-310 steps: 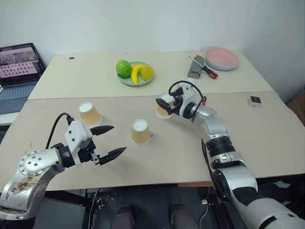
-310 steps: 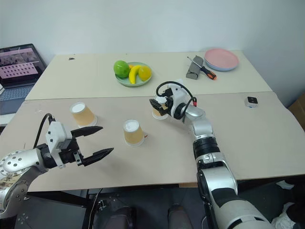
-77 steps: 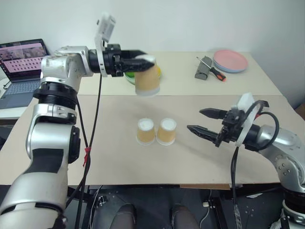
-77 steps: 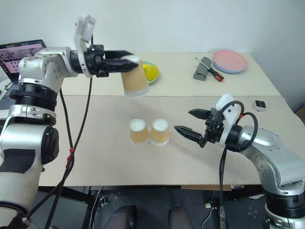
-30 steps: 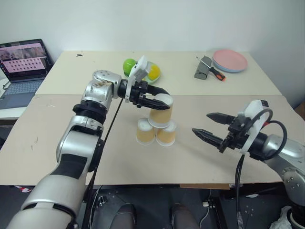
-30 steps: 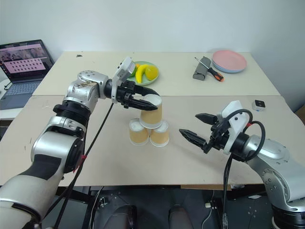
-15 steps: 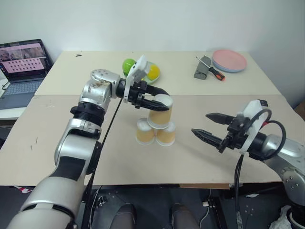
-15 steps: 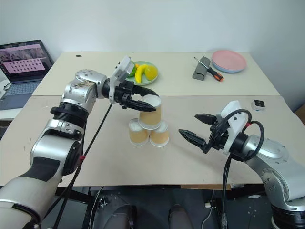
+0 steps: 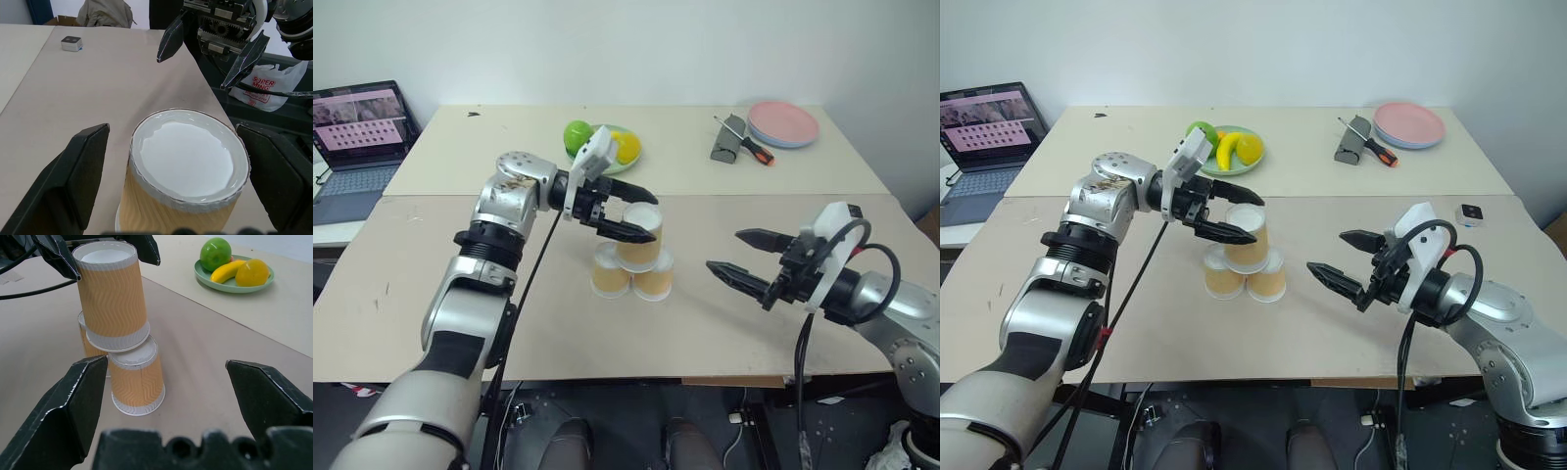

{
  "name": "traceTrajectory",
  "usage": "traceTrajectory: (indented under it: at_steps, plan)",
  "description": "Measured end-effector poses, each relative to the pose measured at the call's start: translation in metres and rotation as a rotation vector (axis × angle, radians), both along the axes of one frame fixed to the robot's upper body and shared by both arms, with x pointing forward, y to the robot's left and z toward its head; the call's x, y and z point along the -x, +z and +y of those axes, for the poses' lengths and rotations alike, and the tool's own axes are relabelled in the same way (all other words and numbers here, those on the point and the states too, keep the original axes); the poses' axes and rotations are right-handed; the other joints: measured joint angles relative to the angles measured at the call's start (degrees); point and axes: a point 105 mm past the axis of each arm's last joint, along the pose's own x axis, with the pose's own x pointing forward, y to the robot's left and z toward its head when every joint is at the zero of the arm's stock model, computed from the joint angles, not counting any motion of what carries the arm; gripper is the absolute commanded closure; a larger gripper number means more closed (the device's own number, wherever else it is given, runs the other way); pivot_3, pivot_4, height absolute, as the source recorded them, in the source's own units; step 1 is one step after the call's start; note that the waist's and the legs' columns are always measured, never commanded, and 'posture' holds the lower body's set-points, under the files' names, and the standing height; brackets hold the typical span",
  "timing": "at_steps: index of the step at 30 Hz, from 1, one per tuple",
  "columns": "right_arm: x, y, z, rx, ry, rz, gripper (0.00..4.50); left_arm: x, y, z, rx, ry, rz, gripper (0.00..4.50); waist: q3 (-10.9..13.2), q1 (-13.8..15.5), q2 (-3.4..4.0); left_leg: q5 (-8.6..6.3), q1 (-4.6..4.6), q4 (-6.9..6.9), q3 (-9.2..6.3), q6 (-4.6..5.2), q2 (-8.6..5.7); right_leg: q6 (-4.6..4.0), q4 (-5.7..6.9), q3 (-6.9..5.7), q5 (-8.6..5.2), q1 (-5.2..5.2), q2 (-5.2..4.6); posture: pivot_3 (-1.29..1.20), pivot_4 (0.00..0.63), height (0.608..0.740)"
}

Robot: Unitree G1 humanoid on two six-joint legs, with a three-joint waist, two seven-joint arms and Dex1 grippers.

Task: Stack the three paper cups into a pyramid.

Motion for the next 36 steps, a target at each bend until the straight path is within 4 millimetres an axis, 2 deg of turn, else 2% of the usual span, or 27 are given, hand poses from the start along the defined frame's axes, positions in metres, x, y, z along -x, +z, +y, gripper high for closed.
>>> traceTrajectory:
  at_steps: [3, 5, 7, 12, 14, 16, 18, 20, 23, 24, 25, 28, 31, 33, 36]
  plan:
    - [0.0, -0.001, 0.0, -0.001, 0.0, 0.004, 0.0, -0.001, 0.006, 0.0, 0.015, 0.008, -0.006, 0.06, 0.0, 0.0, 0.0, 0.0, 0.0, 0.0, -0.01, 0.0, 0.0, 0.0, 0.0, 0.0, 0.0, 0.0, 0.0, 0.0, 0.15, 0.74]
    - [-0.001, -0.002, 0.0, -0.001, 0.001, 0.009, 0.0, -0.002, 0.018, 0.001, 0.035, 0.012, -0.017, 0.06, 0.0, 0.0, 0.0, 0.0, 0.0, 0.01, 0.0, 0.0, 0.0, 0.0, 0.0, 0.0, 0.0, 0.0, 0.0, 0.0, 0.15, 0.74]
    - [-0.001, -0.003, 0.001, 0.001, 0.007, 0.014, 0.0, 0.0, 0.04, 0.005, 0.081, 0.012, -0.027, 0.06, 0.0, -0.2, 0.0, 0.0, -0.01, 0.0, -0.01, 0.0, 0.0, 0.0, 0.0, 0.0, 0.0, -0.02, 0.0, 0.0, 0.15, 0.74]
    - [-0.001, -0.004, 0.001, 0.0, 0.019, 0.023, 0.0, 0.012, 0.11, 0.023, 0.278, 0.009, -0.005, 0.06, 0.0, -0.4, 0.0, 0.0, 0.0, 0.0, -0.02, 0.01, 0.01, 0.04, 0.02, 0.0, -0.02, -0.02, 0.01, 0.0, 0.15, 0.74]
    - [-0.002, -0.005, 0.0, -0.001, 0.013, 0.026, 0.0, 0.009, 0.13, 0.034, 0.387, 0.088, -0.034, 0.06, 0.0, -0.4, 0.02, 0.0, 0.09, 0.0, -0.02, 0.01, 0.01, 0.04, 0.04, 0.0, -0.02, 0.05, 0.0, 0.0, 0.15, 0.74]
    - [-0.005, -0.006, -0.004, 0.006, -0.021, 0.026, 0.0, -0.012, 0.132, 0.052, 0.477, 0.302, -0.077, 0.06, -0.1, -0.4, 0.1, 0.0, 0.22, 0.0, -0.02, 0.01, 0.02, 0.04, 0.07, 0.02, -0.02, 0.12, -0.01, 0.0, 0.15, 0.74]
    - [-0.013, -0.009, -0.014, 0.022, -0.096, 0.022, 0.0, -0.042, 0.115, 0.082, 0.543, 0.602, -0.078, 0.06, -0.1, -0.4, 0.13, 0.0, 0.37, -0.02, 0.01, 0.01, 0.02, 0.03, 0.12, 0.1, -0.02, 0.18, -0.01, 0.0, 0.15, 0.74]
    - [-0.028, -0.011, -0.032, 0.025, -0.231, 0.015, 0.0, -0.064, 0.072, 0.124, 0.568, 0.923, -0.043, 0.06, -0.1, -0.5, 0.13, 0.0, 0.35, -0.04, 0.07, 0.0, 0.03, 0.02, 0.19, 0.21, -0.01, 0.08, -0.01, 0.0, 0.15, 0.74]
    - [-0.048, -0.01, -0.054, 0.022, -0.394, 0.004, 0.0, -0.066, 0.021, 0.171, 0.592, 1.232, -0.002, 0.06, -0.1, -0.6, 0.09, 0.0, 0.19, 0.0, 0.1, 0.0, 0.05, -0.01, 0.21, 0.27, 0.01, -0.1, -0.02, 0.0, 0.15, 0.74]
    - [-0.057, -0.01, -0.067, 0.032, -0.481, -0.003, 0.0, -0.058, -0.004, 0.197, 0.586, 1.392, 0.002, 0.06, -0.1, -0.4, 0.08, 0.0, 0.04, -0.01, 0.08, -0.01, 0.06, -0.02, 0.24, 0.21, 0.01, -0.22, -0.02, 0.0, 0.15, 0.74]
    - [-0.059, -0.011, -0.07, 0.037, -0.502, -0.004, 0.0, -0.056, -0.011, 0.203, 0.585, 1.431, 0.007, 0.06, -0.1, -0.3, 0.06, 0.01, -0.03, 0.0, 0.08, -0.01, 0.05, -0.02, 0.35, 0.22, 0.01, -0.28, -0.04, 0.0, 0.15, 0.74]
    - [-0.076, -0.02, -0.092, 0.094, -0.64, -0.015, 0.0, -0.027, -0.044, 0.249, 0.552, 1.699, -0.052, 0.06, -0.1, 0.1, 0.02, 0.02, -0.24, 0.12, 0.12, -0.04, -0.06, -0.02, 0.48, 0.2, 0.02, -0.45, -0.17, 0.0, 0.15, 0.74]
    - [-0.091, -0.03, -0.11, 0.106, -0.759, -0.016, 0.0, -0.005, -0.064, 0.273, 0.525, 1.858, -0.1, 0.06, -0.1, 0.8, 0.01, 0.02, -0.08, 0.14, 0.15, -0.05, -0.11, -0.02, 0.35, 0.18, 0.02, -0.31, -0.23, 0.0, 0.15, 0.74]
    - [-0.1, -0.038, -0.12, 0.092, -0.839, -0.012, 0.0, 0.005, -0.083, 0.281, 0.493, 1.93, -0.11, 0.06, -0.1, 1.2, 0.02, 0.02, 0.29, 0.06, 0.16, -0.05, -0.11, -0.02, 0.19, 0.18, 0.02, 0.05, -0.21, 0.0, 0.15, 0.74]
    - [-0.11, -0.051, -0.126, 0.068, -0.907, -0.005, 0.0, 0.017, -0.109, 0.284, 0.462, 1.994, -0.093, 0.06, -0.1, 1.4, 0.0, 0.02, 0.29, -0.03, 0.16, -0.05, -0.11, -0.02, 0.07, 0.16, 0.02, 0.08, -0.22, 0.0, 0.15, 0.74]
